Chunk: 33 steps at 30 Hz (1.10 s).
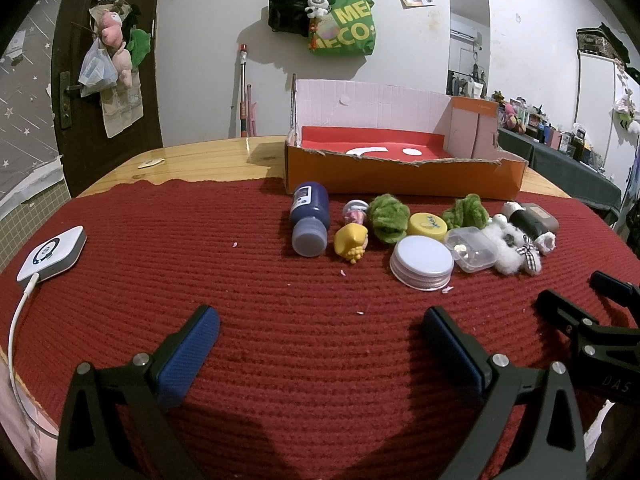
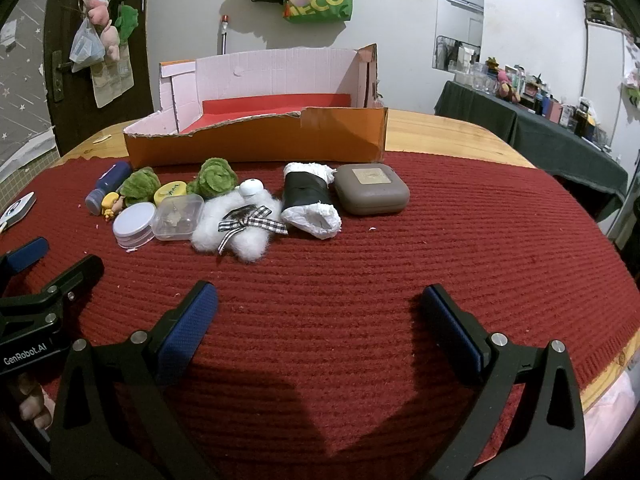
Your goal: Organize objects
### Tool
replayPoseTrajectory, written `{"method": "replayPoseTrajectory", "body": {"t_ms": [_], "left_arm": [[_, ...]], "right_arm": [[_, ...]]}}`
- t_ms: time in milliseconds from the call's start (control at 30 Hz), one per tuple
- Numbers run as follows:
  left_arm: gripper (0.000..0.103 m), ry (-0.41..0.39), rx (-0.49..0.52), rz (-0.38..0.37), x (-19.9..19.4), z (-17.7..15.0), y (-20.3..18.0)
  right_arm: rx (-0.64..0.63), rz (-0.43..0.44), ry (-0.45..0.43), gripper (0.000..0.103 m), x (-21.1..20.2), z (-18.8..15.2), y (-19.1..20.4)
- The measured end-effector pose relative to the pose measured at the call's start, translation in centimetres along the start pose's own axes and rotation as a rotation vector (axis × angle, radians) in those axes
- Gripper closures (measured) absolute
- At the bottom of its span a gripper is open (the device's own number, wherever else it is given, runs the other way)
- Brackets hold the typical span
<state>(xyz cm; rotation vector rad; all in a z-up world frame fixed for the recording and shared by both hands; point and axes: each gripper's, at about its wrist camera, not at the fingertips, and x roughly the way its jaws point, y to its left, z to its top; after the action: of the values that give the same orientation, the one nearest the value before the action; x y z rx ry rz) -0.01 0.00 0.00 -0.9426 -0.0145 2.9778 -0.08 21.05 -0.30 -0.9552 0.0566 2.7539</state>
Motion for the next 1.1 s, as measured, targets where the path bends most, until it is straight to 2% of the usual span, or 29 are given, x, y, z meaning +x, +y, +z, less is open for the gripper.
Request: {"method": "replayPoseTrajectory", "body": {"t_ms": [1100], "left_arm": [[0.000, -0.001, -0.001, -0.003, 0.00, 0.00, 0.00]], "right_arm": [[0.006, -0.010, -0.003, 0.000, -0.02, -0.09, 0.03]]}}
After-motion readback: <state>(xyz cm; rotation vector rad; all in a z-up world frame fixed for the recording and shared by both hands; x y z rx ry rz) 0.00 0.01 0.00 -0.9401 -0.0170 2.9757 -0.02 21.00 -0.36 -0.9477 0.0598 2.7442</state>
